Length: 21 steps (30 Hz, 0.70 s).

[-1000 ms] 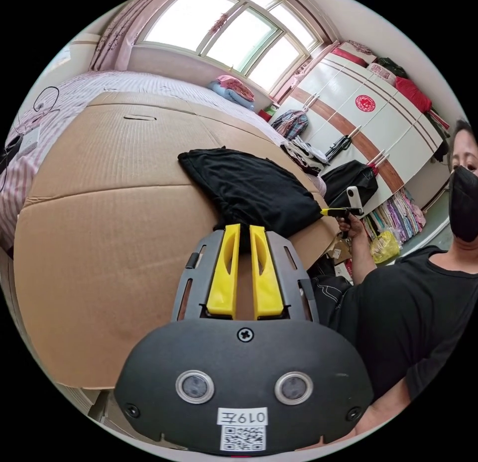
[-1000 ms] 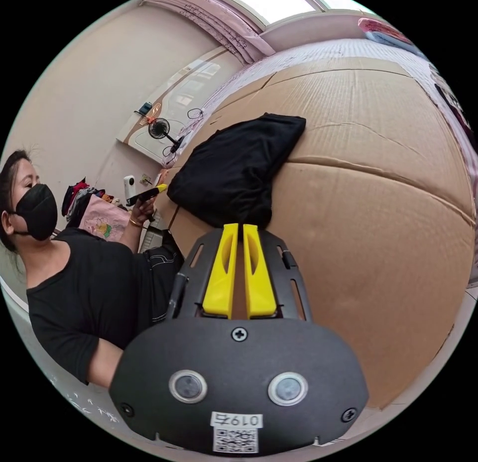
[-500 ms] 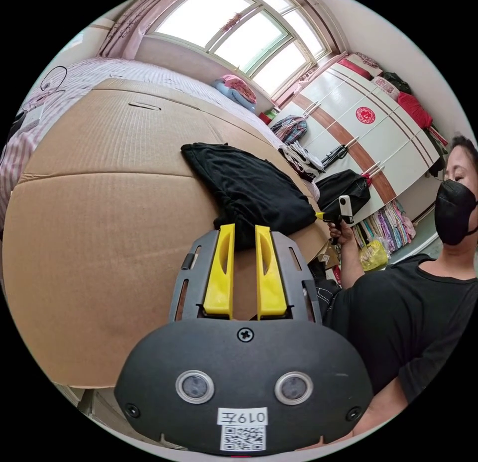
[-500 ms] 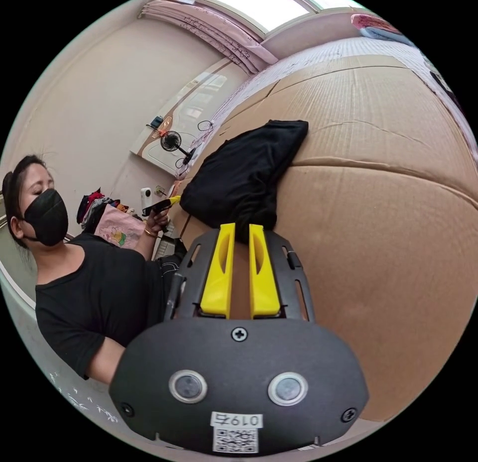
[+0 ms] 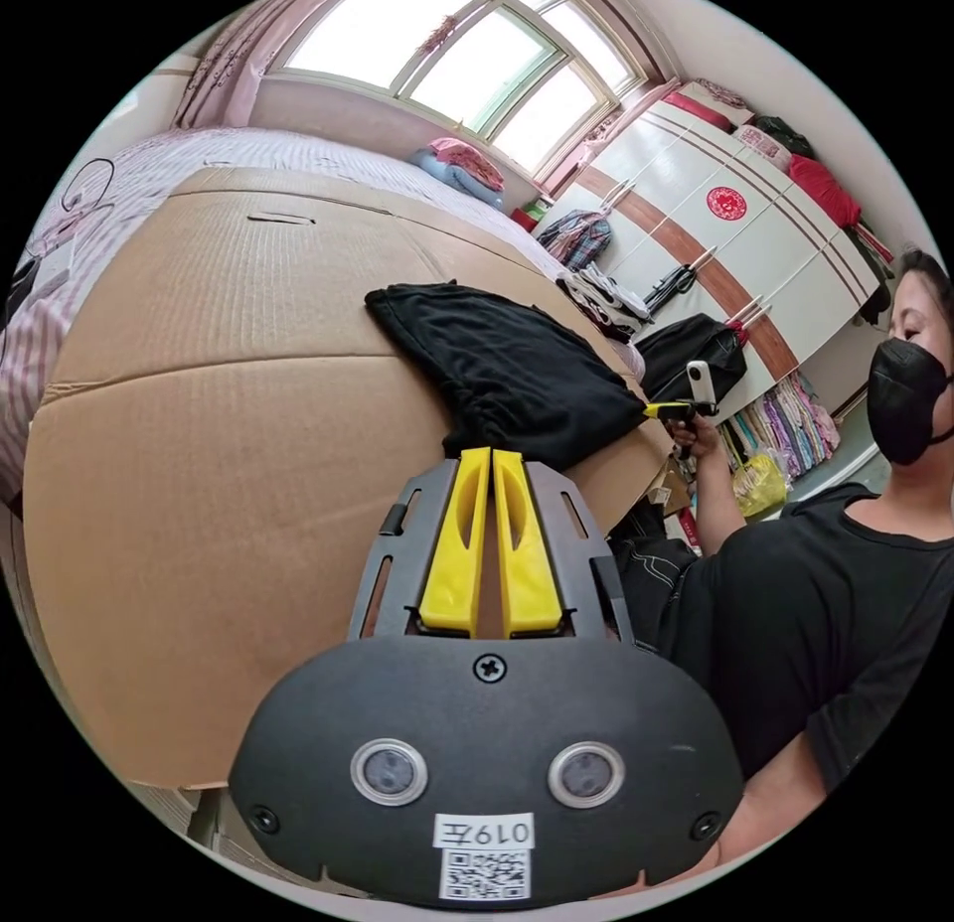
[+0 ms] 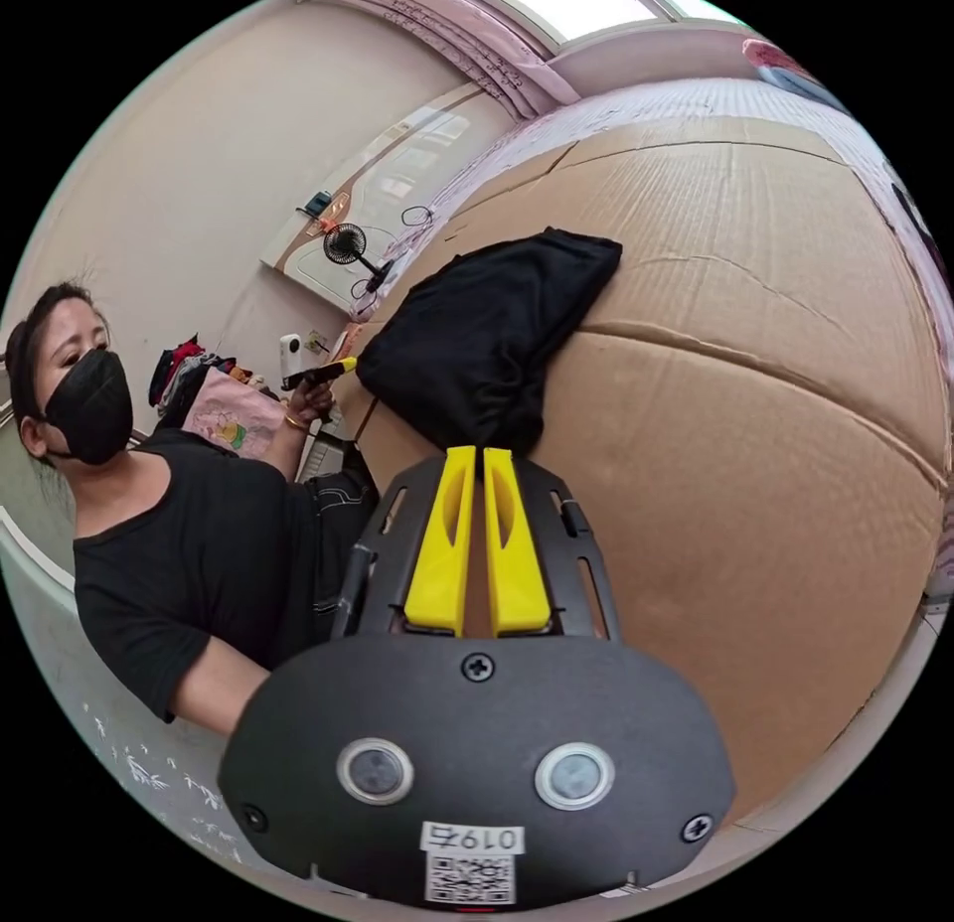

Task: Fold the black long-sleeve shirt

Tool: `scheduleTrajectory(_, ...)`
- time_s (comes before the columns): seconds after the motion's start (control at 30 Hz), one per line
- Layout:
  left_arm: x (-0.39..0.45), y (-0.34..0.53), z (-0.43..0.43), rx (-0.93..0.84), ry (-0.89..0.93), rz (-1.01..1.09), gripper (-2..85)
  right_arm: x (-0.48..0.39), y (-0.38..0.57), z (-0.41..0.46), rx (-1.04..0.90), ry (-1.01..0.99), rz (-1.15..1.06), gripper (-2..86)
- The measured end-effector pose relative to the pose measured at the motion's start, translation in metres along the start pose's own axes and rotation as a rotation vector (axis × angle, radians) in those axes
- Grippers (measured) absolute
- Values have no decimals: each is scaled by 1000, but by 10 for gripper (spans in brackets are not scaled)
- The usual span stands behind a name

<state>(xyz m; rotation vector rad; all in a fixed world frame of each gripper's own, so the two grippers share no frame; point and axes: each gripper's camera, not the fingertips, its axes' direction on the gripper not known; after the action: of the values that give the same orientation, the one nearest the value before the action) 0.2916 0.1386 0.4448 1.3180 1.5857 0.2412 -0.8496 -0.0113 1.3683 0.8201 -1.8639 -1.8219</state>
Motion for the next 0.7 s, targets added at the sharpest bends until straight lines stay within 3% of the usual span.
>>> scheduleTrajectory(0.1,-5,-1,3,-35,-2,-5,10,18,-7,18,-71,-9,36,0)
scheduleTrajectory(0.4,-4,1,6,-66,59,8,9,23,2,-1,56,33,63,35)
scheduleTrajectory(0.7,8,-5,-12,117,72,60,9,54,-49,22,201,-12,160,82)
